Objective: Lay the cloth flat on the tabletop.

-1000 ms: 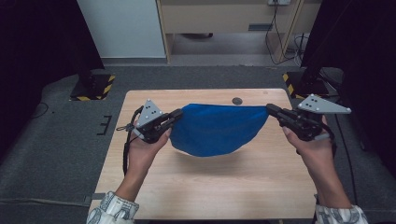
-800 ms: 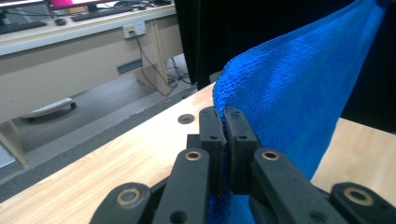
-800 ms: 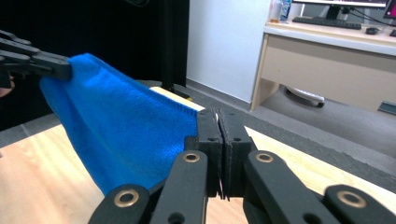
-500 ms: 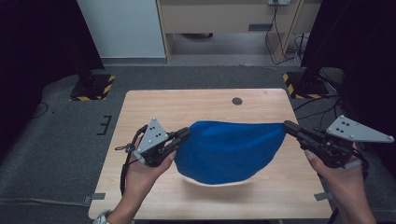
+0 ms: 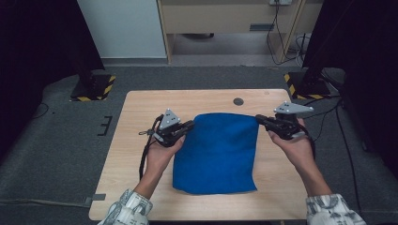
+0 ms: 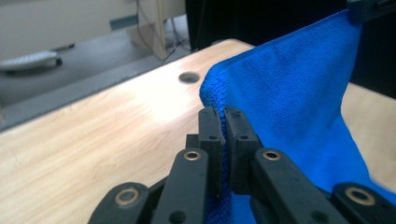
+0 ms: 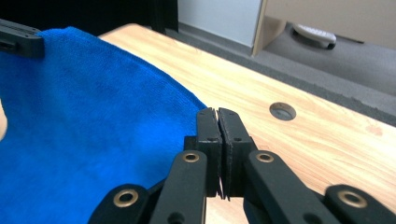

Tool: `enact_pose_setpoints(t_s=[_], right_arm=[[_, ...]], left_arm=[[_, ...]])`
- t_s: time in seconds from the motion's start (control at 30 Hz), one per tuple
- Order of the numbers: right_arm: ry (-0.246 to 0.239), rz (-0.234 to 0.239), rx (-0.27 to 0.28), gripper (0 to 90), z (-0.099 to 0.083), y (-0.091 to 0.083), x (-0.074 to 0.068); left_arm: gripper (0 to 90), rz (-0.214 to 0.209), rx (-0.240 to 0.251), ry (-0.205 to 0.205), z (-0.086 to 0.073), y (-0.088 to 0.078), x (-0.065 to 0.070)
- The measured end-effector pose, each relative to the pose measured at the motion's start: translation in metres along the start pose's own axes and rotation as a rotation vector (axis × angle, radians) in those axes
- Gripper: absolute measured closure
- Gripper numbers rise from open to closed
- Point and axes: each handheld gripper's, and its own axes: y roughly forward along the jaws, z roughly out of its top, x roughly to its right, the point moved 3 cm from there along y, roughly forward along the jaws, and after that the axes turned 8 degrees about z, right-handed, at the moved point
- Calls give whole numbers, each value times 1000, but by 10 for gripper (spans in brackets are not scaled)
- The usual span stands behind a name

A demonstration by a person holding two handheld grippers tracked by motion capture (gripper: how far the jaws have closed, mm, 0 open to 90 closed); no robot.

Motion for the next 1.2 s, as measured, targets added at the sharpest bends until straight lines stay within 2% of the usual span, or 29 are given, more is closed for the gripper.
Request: enact_pose_setpoints(t_s=[0.17,0.37,0.6,0.73,0.8,0.83,0.87,0.9,0.93,0.97,1.07,1.13,1.2], right_arm=[[18,-21,-31,883,-9,29,20],[53,-24,-56,883,-16,51,37],[84,-48,-90,882,-23,79,50],[100,-38,-104,882,-23,98,52],[106,-33,-108,873,-23,106,53],[109,-35,-117,842,-23,110,53],[107,-45,-119,754,-23,114,54],[114,-59,-119,632,-24,118,55],[131,-75,-126,552,-25,121,56],[132,-91,-136,502,-25,122,57],[129,-116,-152,405,-27,120,55],[120,-124,-145,401,-29,118,54],[132,-111,-150,400,-34,117,52]], left_arm=[[864,50,-37,-11,-8,23,-11],[860,80,-67,-8,-18,44,-22],[863,123,-126,-21,-31,62,-36],[864,149,-158,-7,-37,66,-45],[861,159,-164,-16,-39,68,-49],[845,161,-164,-28,-41,70,-51],[788,179,-164,-39,-42,72,-54],[675,201,-159,-59,-43,73,-57],[561,210,-151,-77,-43,73,-59],[515,210,-142,-79,-43,72,-60],[457,216,-126,-76,-43,65,-65],[458,212,-132,-86,-45,61,-68],[478,204,-136,-90,-48,58,-69]])
